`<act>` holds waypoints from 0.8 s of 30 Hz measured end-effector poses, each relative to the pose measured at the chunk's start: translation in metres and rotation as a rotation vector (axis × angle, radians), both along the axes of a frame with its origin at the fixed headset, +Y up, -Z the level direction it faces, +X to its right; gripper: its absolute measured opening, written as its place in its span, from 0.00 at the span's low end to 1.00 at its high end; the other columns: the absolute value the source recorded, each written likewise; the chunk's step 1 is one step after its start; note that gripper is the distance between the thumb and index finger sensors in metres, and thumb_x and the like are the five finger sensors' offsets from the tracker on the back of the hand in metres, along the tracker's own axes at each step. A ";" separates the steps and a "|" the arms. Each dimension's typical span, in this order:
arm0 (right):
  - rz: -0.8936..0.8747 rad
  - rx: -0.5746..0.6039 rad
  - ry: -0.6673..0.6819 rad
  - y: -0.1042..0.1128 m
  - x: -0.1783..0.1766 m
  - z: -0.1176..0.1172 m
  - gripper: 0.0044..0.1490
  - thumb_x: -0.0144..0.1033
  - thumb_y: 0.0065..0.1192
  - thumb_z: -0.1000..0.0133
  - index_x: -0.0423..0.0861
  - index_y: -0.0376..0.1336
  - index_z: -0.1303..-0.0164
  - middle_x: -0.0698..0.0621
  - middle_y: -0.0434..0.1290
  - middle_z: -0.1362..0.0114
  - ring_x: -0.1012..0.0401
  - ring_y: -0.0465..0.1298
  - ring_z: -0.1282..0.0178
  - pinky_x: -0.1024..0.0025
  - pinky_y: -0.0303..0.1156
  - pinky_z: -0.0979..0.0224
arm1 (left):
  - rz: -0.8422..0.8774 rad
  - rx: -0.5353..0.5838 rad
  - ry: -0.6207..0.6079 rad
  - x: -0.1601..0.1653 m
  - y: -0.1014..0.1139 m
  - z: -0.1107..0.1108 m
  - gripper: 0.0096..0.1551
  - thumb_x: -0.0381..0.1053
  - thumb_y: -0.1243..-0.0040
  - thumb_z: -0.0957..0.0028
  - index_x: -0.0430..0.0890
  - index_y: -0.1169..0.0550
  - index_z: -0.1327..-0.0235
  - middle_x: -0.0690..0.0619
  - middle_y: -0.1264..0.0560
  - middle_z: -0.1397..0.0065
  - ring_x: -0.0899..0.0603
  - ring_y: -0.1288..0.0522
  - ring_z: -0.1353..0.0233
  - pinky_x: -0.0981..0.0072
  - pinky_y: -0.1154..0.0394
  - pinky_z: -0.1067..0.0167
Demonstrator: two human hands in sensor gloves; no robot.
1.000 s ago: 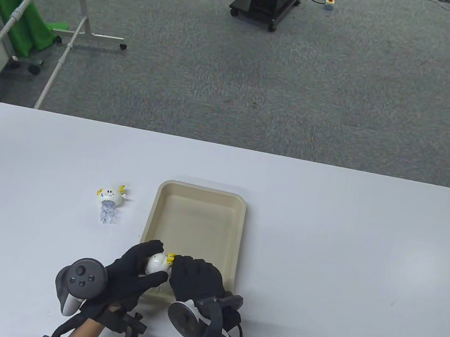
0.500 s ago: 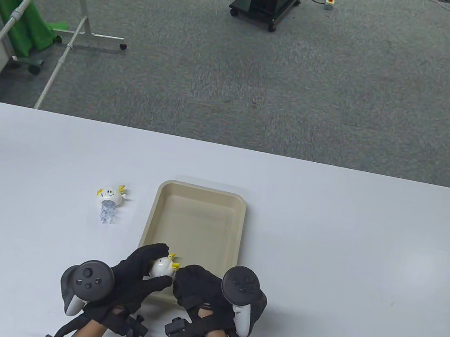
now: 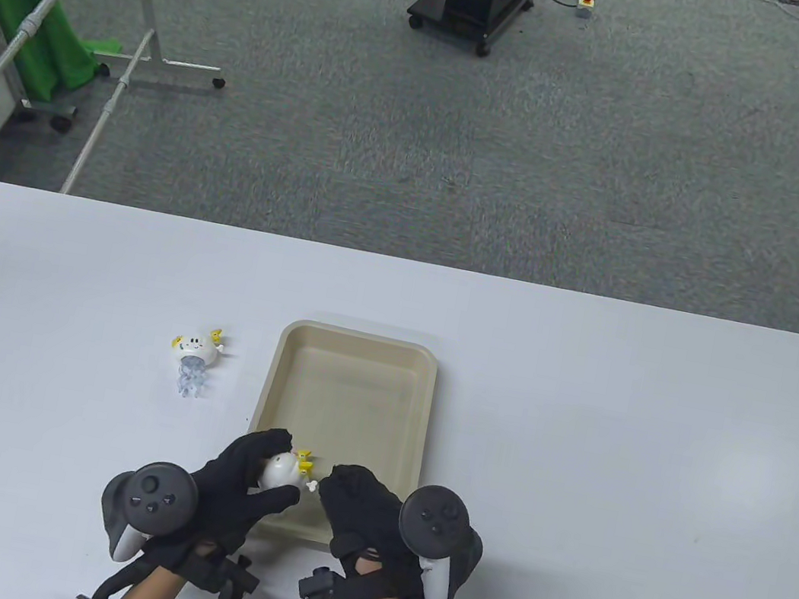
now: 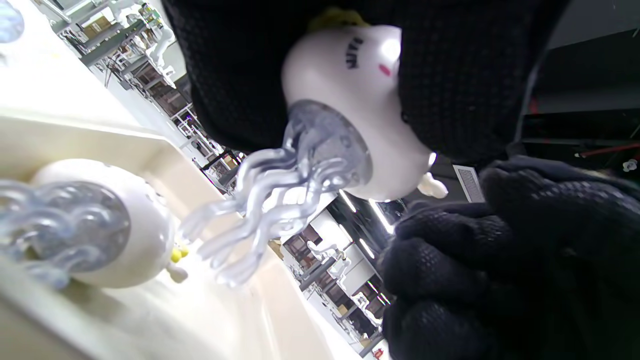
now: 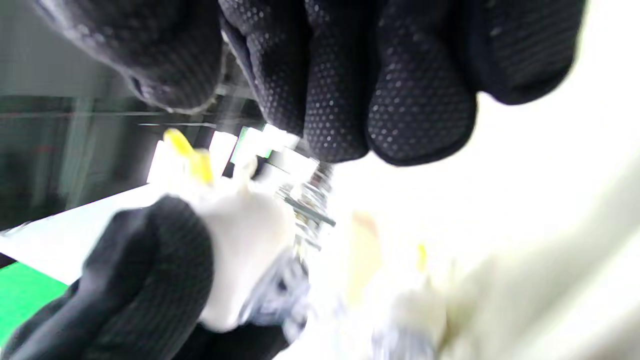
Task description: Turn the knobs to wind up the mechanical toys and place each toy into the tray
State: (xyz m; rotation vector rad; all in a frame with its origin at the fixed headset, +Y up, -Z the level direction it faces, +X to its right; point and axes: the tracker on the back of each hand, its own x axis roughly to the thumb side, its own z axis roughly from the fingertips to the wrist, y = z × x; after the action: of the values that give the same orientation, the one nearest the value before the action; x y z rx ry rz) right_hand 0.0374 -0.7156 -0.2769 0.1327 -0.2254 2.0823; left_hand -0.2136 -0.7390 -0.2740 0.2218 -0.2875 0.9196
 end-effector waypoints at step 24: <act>0.745 0.571 0.020 0.011 -0.054 0.030 0.33 0.43 0.66 0.52 0.43 0.65 0.38 0.46 0.74 0.35 0.50 0.77 0.39 0.51 0.72 0.31 | 0.093 -0.030 -0.003 -0.002 -0.001 0.001 0.45 0.60 0.27 0.59 0.47 0.25 0.25 0.46 0.25 0.27 0.40 0.14 0.36 0.60 0.12 0.41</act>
State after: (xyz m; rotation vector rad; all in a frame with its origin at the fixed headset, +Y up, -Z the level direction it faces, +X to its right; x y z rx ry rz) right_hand -0.0164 -0.7046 -0.2473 0.6644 -0.8625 2.6861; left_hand -0.2152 -0.7398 -0.2732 0.2077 -0.2673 1.0153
